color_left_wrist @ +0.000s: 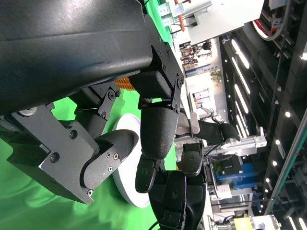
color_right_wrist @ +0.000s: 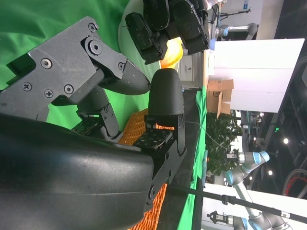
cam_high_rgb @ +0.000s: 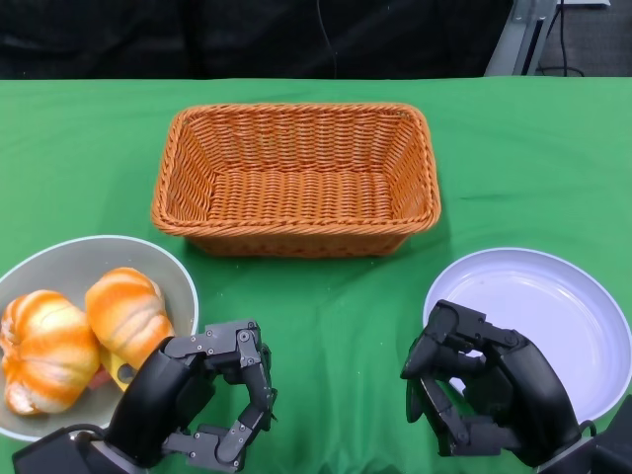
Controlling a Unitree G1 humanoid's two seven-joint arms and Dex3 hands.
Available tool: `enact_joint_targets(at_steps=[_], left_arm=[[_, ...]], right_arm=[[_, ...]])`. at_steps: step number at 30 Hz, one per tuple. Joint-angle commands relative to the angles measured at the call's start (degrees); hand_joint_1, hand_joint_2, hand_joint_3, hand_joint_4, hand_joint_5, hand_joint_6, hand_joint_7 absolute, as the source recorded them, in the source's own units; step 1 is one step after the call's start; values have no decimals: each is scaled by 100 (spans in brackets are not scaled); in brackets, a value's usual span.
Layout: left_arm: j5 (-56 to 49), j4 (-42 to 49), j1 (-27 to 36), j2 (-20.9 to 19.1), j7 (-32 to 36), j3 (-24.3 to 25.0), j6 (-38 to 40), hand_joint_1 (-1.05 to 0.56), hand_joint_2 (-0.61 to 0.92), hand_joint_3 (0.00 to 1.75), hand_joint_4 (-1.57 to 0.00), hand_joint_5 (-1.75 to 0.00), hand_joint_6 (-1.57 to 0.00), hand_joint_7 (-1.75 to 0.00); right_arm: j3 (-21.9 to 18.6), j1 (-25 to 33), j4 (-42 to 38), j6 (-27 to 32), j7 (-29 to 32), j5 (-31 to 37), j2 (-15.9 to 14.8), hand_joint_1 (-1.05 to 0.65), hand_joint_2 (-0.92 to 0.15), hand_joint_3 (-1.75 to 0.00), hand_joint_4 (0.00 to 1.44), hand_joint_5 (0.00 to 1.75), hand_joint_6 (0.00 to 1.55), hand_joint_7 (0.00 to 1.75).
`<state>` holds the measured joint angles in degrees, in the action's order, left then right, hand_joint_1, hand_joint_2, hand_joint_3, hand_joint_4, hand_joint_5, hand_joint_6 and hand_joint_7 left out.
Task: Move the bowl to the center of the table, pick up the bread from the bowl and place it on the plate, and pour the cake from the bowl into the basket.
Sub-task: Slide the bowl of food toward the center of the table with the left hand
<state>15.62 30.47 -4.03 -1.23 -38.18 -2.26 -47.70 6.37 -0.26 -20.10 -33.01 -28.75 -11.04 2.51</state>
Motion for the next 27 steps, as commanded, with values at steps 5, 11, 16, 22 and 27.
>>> enact_joint_targets(at_steps=[5,11,16,22,27], left_arm=[[-27,35,-36,-71,37,36,20,-8,46,129,-84,-175,-79,-153],[-7,51,-44,-80,-2,31,13,-9,46,127,-84,-175,-79,-153],[5,74,-59,-76,7,51,-4,-9,47,126,-84,-175,-79,-153],[-10,91,-70,-73,22,58,-29,-8,47,125,-84,-175,-79,-152],[-20,55,-53,-89,14,45,-5,-9,49,122,-83,-175,-78,-152]], right_arm=[[-49,-40,-74,-62,-6,-21,-45,-6,-54,-125,78,175,64,153],[-54,-35,-84,-61,-5,-21,-47,-6,-54,-124,77,175,64,153],[-63,-51,-112,-67,-41,-66,-39,-6,-55,-123,78,175,64,153],[-78,-92,-184,-117,-52,-60,-36,-6,-54,-124,79,175,64,154],[-87,-76,-165,-91,-60,-69,-21,-6,-54,-124,79,175,64,154]])
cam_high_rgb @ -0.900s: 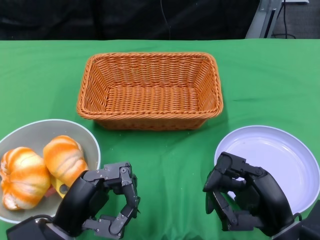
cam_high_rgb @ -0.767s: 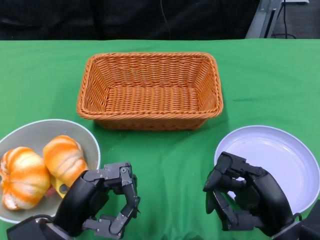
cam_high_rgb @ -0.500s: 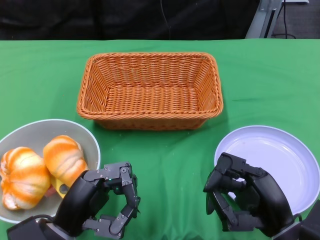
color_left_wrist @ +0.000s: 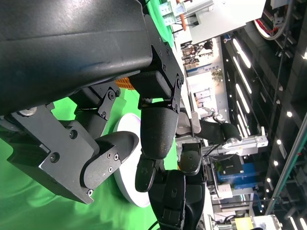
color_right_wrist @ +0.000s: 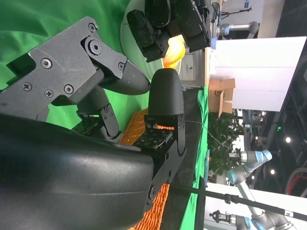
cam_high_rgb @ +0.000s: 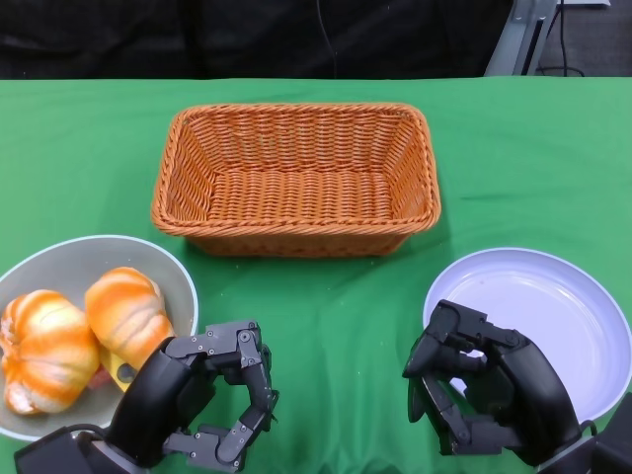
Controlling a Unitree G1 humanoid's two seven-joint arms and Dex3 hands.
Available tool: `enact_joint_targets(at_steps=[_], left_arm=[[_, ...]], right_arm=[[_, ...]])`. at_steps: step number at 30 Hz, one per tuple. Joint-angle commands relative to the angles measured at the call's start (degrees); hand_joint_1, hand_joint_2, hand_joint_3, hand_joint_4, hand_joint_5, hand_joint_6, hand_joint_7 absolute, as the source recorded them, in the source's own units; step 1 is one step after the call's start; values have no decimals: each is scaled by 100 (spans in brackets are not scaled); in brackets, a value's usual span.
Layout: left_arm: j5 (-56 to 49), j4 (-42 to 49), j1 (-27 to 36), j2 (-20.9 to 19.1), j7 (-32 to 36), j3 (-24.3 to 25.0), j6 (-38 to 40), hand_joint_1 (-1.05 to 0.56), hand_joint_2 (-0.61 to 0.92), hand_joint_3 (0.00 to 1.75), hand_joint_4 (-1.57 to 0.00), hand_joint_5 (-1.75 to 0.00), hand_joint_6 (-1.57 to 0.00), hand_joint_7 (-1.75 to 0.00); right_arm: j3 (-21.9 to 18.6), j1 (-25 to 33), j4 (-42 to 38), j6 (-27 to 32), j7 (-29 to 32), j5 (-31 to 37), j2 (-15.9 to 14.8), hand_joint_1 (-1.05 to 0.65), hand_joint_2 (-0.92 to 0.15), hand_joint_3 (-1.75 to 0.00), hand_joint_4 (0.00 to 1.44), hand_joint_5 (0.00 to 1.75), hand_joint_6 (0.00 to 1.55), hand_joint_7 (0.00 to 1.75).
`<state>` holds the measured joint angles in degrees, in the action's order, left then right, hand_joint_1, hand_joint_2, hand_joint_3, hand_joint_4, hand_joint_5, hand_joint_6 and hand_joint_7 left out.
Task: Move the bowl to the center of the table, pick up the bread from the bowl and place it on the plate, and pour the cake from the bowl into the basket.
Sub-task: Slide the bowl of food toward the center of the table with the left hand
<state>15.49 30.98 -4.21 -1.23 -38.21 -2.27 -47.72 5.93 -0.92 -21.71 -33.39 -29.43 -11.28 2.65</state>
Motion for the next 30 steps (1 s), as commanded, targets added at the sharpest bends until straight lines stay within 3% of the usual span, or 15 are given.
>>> enact_joint_targets(at_steps=[1,9,17,18,20,21,23,25,27,29,30], left_arm=[[-14,2,-35,-85,25,48,-18,-9,49,122,-83,-175,-78,-152],[279,-493,46,-50,-58,28,-12,-9,43,133,-85,-175,-80,-152],[326,-1007,133,-182,-58,1,47,-7,44,133,-81,-173,-77,-149],[271,-1332,134,-344,-3,83,66,-7,44,132,-81,-173,-77,-149],[194,-1773,148,-551,79,185,121,-22,55,93,-80,-145,-86,-96],[193,-2023,169,-686,99,246,186,-24,58,86,-81,-141,-89,-86],[206,-2274,210,-819,126,289,295,-34,78,44,-83,-100,-94,-44],[207,-2378,239,-866,159,286,364,-36,88,24,-85,-89,-101,-25],[211,-2635,254,-975,283,444,381,-39,91,18,-84,-77,-101,-17],[261,-2997,299,-1109,448,679,522,-56,92,17,-74,-44,-88,-4],[293,-3092,312,-1154,485,750,580,-59,92,18,-72,-36,-85,-2]], right_arm=[[-43,-5,5,-45,17,-38,-33,-6,-54,-124,79,175,64,154],[-28,6,2,-79,88,46,-37,-6,-55,-123,77,175,64,153],[-31,-9,-34,-115,88,67,-26,-7,-55,-122,78,175,64,154],[-29,-9,-35,-121,83,61,-20,-7,-55,-122,78,175,64,154],[-27,-9,-38,-130,77,53,-12,-7,-55,-122,78,175,64,154],[-27,-11,-43,-149,97,78,-10,-7,-55,-122,78,175,64,154],[-28,-15,-50,-173,125,112,-8,-7,-55,-122,78,175,64,154],[-26,-17,-55,-183,134,120,-8,-7,-54,-123,78,175,64,154],[-22,-16,-46,-151,122,101,-19,-8,-54,-123,77,175,64,154],[-22,-22,-52,-142,113,87,-23,-7,-54,-123,77,175,64,154],[-22,-23,-55,-138,110,81,-22,-7,-55,-123,77,175,64,154]])
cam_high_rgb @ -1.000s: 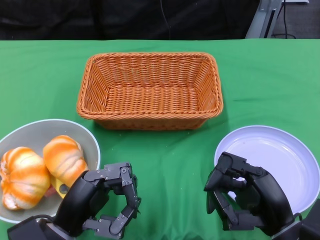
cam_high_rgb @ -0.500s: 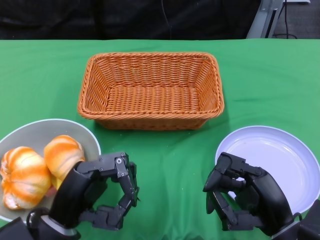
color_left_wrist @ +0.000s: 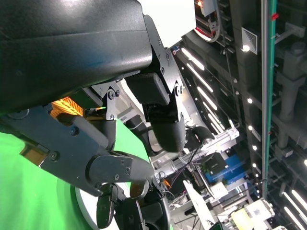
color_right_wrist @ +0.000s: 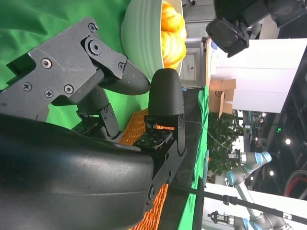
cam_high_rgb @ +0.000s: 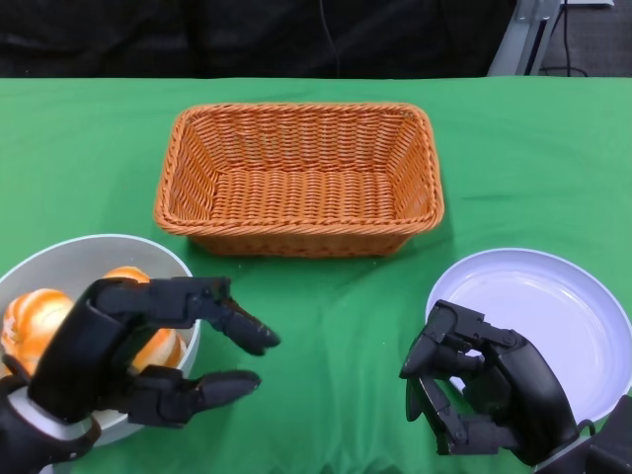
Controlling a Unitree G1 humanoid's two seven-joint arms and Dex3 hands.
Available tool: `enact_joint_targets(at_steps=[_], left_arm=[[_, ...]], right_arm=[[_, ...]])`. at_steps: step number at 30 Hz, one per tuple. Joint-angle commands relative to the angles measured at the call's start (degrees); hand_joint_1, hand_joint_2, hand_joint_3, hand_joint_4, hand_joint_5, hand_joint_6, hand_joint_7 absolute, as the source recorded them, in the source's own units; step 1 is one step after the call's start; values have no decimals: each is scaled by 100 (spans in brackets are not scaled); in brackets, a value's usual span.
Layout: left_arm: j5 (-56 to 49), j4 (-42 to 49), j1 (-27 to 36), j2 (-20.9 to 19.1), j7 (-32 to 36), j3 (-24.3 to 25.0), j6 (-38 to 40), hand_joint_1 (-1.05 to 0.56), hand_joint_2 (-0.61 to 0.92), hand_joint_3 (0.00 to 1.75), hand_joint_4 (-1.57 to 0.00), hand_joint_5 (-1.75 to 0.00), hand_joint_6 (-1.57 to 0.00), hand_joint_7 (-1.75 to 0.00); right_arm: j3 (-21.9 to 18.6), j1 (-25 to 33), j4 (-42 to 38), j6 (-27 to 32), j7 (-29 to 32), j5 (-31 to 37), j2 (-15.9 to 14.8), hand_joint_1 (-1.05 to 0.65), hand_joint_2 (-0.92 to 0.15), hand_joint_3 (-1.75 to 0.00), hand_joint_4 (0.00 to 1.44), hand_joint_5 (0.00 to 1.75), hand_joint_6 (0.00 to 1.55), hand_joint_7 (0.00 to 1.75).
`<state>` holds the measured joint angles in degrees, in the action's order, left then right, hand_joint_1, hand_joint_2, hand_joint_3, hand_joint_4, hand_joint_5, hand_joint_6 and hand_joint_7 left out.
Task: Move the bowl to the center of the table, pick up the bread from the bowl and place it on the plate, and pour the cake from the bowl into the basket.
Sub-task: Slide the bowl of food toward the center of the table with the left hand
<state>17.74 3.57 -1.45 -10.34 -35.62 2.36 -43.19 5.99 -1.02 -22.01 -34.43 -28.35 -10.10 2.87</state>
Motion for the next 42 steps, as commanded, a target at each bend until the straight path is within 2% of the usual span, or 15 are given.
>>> enact_joint_targets(at_steps=[1,7,14,19,22,25,30,34,42], left_arm=[[153,-363,18,-325,207,360,199,-61,92,19,-70,-31,-82,-1],[335,-185,-180,-689,192,758,470,-74,92,26,-56,-13,-60,0],[528,87,-373,-775,275,1223,553,-74,92,28,-49,-7,-52,0],[519,165,-424,-751,230,1292,509,-73,92,29,-48,-6,-51,0],[126,1088,-850,-785,1247,1906,694,-82,92,42,-41,-2,-40,0],[-19,1609,-1079,-746,1614,2045,690,-83,92,49,-36,0,-34,0],[-129,1796,-1153,-756,1753,2044,606,-83,92,52,-35,0,-34,0],[-423,3021,-1522,-976,1943,2075,712,-82,92,58,-30,0,-31,0],[-816,4666,-1994,-1214,2127,1950,601,-81,92,62,-27,0,-26,0]], right_arm=[[-26,-8,-17,-10,3,-39,-46,-7,-55,-123,77,175,63,154],[-26,-26,-54,-29,11,-11,-53,-6,-55,-122,77,175,63,154],[-30,-50,-106,-59,9,-8,-46,-6,-55,-122,78,175,63,154],[-31,-57,-120,-65,3,-18,-44,-6,-55,-122,78,175,63,154],[-34,-44,-91,-19,33,2,-56,-6,-56,-122,78,175,63,155],[-38,-45,-100,11,15,-25,-59,-5,-56,-122,78,175,63,154],[-40,-48,-107,14,12,-28,-58,-6,-55,-122,78,175,63,154],[-27,-42,-109,40,-13,-46,-48,-5,-56,-122,78,175,62,154],[-18,-31,-124,-25,-1,-23,-20,-6,-56,-121,78,175,64,153]])
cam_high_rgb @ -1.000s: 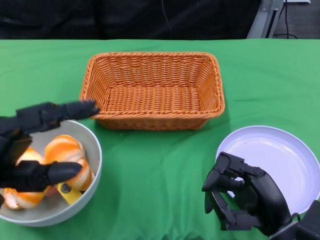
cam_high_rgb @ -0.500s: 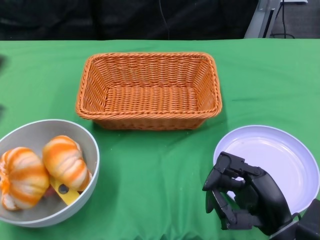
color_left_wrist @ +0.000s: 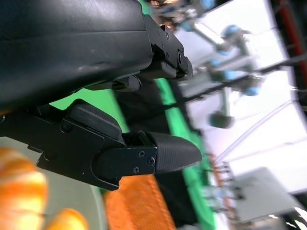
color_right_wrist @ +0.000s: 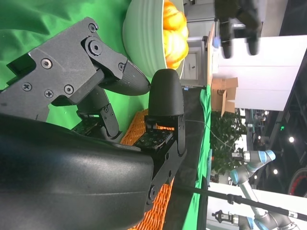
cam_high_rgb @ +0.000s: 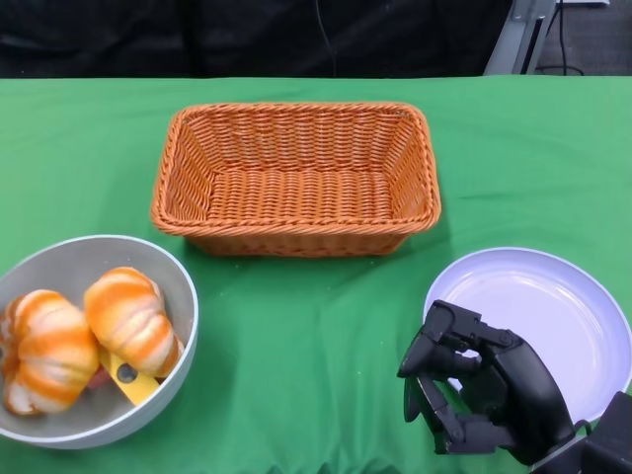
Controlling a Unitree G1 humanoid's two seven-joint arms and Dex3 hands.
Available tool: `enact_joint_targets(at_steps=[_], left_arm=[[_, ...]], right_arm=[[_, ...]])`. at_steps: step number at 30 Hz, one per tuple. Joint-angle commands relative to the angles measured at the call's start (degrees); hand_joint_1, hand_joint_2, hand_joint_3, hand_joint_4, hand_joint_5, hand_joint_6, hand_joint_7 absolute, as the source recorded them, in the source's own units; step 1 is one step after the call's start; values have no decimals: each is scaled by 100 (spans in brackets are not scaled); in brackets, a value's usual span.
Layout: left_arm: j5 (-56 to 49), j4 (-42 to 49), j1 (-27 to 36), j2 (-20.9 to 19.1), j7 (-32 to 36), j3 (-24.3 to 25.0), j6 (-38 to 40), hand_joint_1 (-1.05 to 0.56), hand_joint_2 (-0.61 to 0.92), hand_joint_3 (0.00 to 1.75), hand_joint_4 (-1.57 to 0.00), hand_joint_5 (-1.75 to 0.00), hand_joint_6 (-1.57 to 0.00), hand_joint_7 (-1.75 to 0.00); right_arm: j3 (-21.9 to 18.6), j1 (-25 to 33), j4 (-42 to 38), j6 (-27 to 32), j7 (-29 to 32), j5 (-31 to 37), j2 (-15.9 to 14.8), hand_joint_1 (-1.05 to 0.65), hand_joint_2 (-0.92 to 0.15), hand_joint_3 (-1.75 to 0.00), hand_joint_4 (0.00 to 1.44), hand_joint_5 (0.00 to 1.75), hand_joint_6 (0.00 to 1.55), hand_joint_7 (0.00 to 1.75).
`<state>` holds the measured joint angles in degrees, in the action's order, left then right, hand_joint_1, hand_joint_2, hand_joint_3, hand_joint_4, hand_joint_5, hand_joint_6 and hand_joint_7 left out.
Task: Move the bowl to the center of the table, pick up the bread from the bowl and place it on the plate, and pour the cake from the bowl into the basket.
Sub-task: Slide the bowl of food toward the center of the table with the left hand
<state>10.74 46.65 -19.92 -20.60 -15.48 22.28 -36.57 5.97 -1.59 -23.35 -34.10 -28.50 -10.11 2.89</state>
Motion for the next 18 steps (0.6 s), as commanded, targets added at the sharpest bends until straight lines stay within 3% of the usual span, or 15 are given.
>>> enact_joint_targets(at_steps=[1,8,12,18], left_arm=[[-168,525,-188,-214,144,-63,-104,-81,92,62,-26,0,-25,0],[-246,1179,-396,-281,300,-146,-47,-78,92,65,-26,0,-25,0],[-248,1458,-502,-230,523,-168,160,-85,92,56,-31,-2,-28,-1],[-400,1719,-564,-183,793,-336,461,-81,92,53,-33,-3,-28,-1]], right_arm=[[-14,33,21,-52,20,-22,-21,-6,-56,-121,78,175,64,153],[-24,25,4,-58,-43,-76,-34,-7,-56,-120,78,175,64,152],[-21,21,12,-58,-81,-93,-38,-7,-56,-120,78,175,64,152],[-17,41,50,-51,-72,-65,-20,-6,-56,-121,78,175,64,153]])
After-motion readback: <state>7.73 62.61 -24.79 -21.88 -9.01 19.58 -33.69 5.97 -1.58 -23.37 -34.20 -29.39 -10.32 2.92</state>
